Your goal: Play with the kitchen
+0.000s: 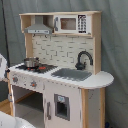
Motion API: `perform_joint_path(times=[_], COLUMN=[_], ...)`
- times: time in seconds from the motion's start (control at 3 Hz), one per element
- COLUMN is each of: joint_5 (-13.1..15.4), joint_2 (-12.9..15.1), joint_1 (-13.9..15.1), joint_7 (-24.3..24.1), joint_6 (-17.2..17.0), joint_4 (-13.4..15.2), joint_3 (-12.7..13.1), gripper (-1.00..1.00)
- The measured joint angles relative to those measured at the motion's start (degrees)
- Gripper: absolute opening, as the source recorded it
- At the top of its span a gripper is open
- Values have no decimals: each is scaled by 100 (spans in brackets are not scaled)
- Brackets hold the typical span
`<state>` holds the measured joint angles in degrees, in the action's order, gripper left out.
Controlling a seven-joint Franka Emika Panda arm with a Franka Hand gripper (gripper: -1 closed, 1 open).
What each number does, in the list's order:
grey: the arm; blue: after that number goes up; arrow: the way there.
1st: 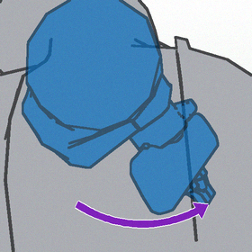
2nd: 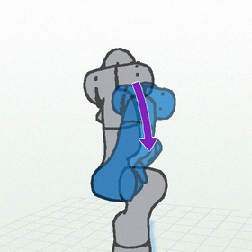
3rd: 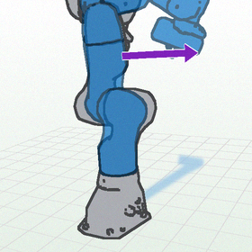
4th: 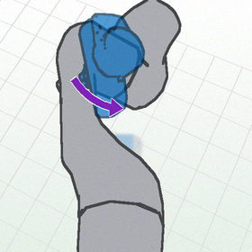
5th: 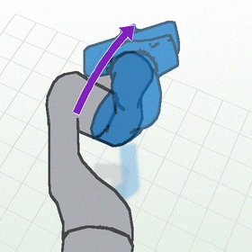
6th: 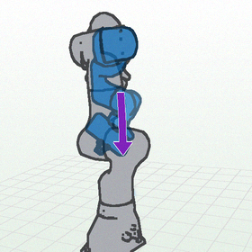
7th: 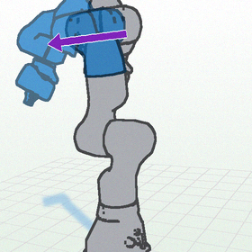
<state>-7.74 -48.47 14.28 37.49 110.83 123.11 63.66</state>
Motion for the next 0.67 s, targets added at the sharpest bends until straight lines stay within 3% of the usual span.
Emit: perform_joint_path(times=[0.67], joint_5=[10], joint_2=[1047], joint_1=[302], joint_7=[607], joint_6=[67], joint_4=[100], joint_3=[44], gripper=[100])
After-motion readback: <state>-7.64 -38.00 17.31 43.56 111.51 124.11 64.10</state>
